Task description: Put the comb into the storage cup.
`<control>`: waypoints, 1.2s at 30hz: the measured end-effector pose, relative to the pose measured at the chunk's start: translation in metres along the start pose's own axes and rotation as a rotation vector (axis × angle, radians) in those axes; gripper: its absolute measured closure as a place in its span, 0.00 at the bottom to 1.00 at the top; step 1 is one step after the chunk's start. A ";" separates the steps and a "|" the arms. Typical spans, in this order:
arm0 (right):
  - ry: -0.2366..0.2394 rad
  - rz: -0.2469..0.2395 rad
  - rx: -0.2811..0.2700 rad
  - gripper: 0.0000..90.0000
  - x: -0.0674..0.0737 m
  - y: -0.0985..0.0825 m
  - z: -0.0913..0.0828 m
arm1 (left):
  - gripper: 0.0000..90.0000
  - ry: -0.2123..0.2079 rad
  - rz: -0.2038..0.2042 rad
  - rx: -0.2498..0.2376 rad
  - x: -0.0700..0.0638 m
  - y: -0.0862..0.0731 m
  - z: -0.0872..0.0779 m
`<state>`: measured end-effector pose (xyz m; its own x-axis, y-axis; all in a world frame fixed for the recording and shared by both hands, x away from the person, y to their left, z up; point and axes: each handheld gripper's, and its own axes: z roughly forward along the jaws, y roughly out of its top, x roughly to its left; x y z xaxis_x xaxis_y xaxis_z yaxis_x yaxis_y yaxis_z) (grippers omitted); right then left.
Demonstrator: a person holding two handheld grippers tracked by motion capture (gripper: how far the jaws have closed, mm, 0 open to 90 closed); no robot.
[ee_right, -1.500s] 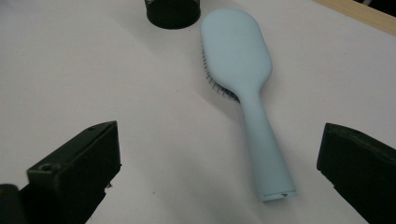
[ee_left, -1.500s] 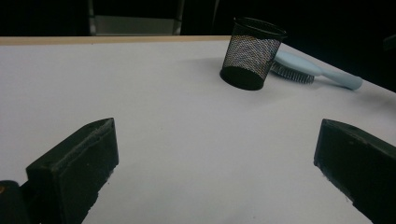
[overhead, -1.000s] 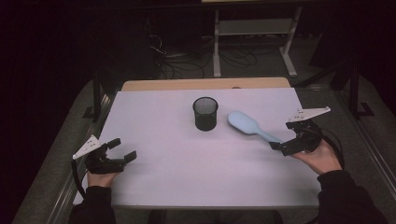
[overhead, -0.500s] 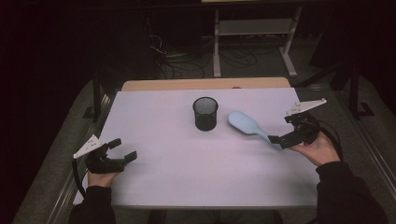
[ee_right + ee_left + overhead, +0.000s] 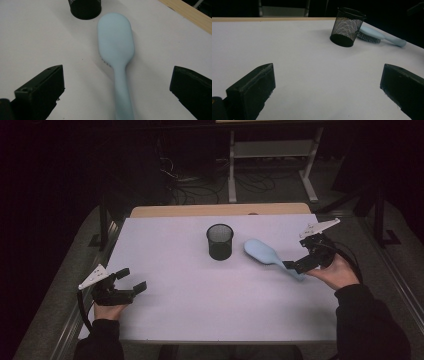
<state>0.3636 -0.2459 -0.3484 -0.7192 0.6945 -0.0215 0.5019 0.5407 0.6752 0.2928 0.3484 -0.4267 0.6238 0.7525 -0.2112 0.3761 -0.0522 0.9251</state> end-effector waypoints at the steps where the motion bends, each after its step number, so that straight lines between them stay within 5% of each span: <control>1: 0.001 -0.004 0.004 0.00 0.000 0.001 0.001 | 0.00 -0.001 0.001 0.002 0.000 0.000 0.000; 26: 0.013 0.006 0.067 0.00 -0.020 0.005 0.026 | 0.00 -0.002 0.005 -0.004 0.000 0.001 0.000; 36: 0.028 -0.023 0.120 0.00 -0.015 0.009 0.049 | 0.00 -0.003 0.008 -0.005 0.000 0.001 0.000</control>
<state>0.4025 -0.2283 -0.3783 -0.7436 0.6685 -0.0141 0.5377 0.6104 0.5817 0.2929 0.3484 -0.4255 0.6290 0.7501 -0.2043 0.3672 -0.0550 0.9285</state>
